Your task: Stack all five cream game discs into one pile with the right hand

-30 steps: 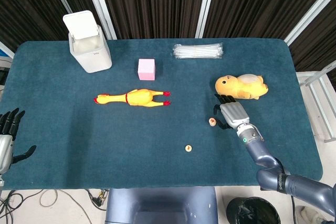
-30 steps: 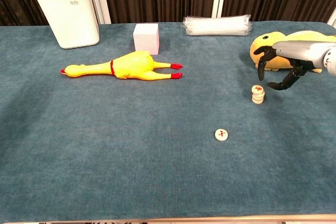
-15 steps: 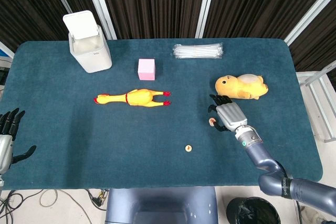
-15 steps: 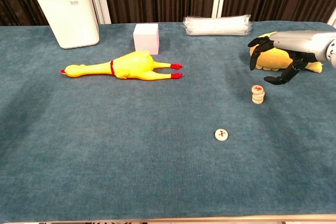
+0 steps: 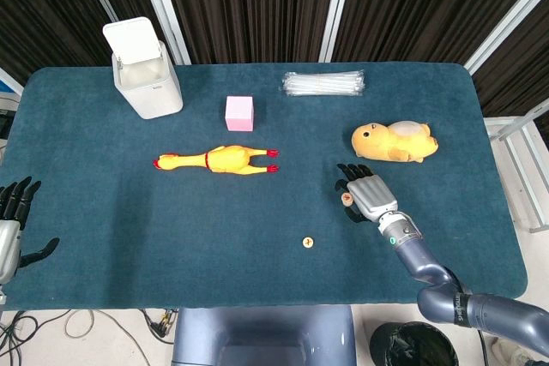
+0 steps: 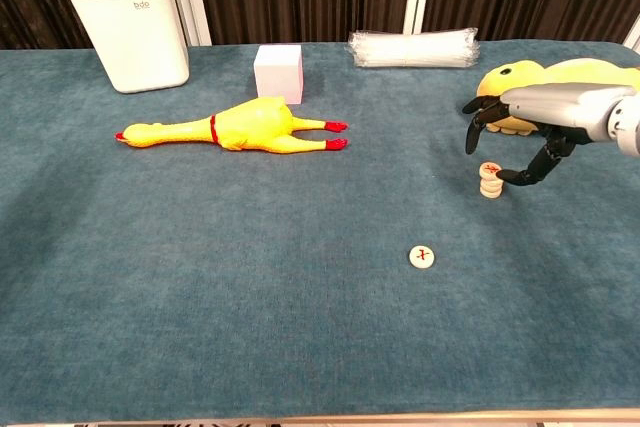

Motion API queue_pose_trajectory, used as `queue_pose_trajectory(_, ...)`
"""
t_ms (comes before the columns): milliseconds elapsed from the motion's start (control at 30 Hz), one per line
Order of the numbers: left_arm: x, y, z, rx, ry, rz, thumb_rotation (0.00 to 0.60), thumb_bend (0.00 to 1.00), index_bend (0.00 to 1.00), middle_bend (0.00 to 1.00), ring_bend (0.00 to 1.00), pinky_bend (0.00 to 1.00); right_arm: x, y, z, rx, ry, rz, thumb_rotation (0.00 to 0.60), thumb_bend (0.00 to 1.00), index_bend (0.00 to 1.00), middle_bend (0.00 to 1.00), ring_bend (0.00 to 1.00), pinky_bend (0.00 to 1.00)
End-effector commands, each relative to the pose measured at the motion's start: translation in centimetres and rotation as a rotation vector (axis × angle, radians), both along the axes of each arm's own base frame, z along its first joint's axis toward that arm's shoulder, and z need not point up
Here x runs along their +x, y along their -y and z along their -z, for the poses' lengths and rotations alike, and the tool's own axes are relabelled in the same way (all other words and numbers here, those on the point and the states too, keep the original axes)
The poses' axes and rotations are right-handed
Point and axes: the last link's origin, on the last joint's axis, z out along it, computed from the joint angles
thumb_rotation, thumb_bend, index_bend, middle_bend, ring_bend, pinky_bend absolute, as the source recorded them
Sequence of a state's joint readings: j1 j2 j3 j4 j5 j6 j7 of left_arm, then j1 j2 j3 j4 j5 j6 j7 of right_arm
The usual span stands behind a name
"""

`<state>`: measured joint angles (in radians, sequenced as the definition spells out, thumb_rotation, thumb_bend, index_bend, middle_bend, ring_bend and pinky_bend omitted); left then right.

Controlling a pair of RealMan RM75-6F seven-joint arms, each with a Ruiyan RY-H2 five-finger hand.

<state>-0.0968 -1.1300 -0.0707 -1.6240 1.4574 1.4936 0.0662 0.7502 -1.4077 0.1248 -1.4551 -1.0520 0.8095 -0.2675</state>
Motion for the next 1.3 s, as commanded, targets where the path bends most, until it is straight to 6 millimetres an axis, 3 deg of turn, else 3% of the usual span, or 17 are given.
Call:
queue_pose_trajectory(33,0.0,0.0,0.0,0.0,0.001,0.001,0.6,0.17,0.05,0.0,0.0,0.06,0.0,-0.1,0.3,0.007,-0.001,0.0,0.6,0.47,0.33,0.0,0.0,0.09)
queue_pose_trajectory(1300,0.0,0.0,0.0,0.005,-0.005,-0.001,0.6,0.17,0.05,0.0,0.0,0.07,-1.3,0.1,0.6,0.013,0.001,0.026,0.6,0.47,0.38,0.0,0.0,0.09)
